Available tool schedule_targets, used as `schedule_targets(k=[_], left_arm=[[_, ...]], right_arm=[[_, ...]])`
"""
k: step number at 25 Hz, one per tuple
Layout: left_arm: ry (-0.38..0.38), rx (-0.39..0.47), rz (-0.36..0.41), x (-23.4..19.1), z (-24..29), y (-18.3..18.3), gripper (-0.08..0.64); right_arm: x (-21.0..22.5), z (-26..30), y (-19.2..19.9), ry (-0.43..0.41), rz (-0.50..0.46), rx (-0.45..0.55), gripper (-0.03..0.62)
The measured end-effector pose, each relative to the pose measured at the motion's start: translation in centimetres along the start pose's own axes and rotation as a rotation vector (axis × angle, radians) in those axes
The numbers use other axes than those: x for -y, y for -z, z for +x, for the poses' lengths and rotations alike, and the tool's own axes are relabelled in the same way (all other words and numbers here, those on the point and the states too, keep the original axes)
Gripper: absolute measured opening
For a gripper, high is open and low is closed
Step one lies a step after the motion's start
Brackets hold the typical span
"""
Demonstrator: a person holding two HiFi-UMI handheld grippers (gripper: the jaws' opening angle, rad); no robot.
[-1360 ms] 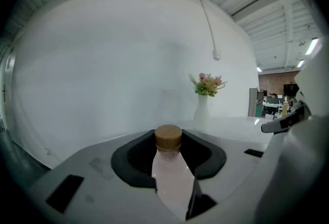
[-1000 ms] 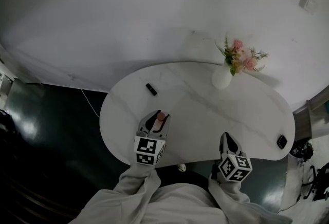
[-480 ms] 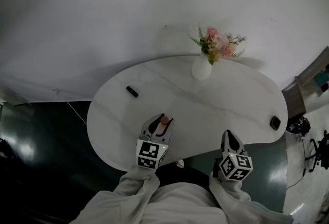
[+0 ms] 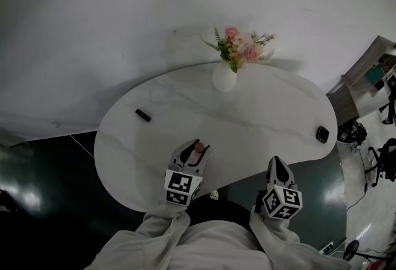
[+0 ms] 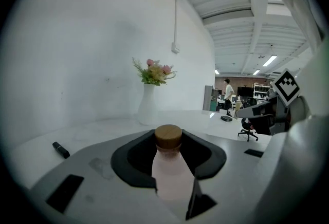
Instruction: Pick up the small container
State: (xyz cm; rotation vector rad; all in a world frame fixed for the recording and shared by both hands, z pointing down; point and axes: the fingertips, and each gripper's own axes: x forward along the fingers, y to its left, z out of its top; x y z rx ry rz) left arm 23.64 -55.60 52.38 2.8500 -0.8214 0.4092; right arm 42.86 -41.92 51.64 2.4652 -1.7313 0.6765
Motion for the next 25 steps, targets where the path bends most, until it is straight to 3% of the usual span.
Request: schedule_targets(k=[25], left_arm=[[-0.011, 0.0, 0.011, 0.2, -2.4, 0.8, 0.138]], right_arm=[[-2.0, -1.9, 1.1, -0.028, 0.031, 0.009, 0.049]])
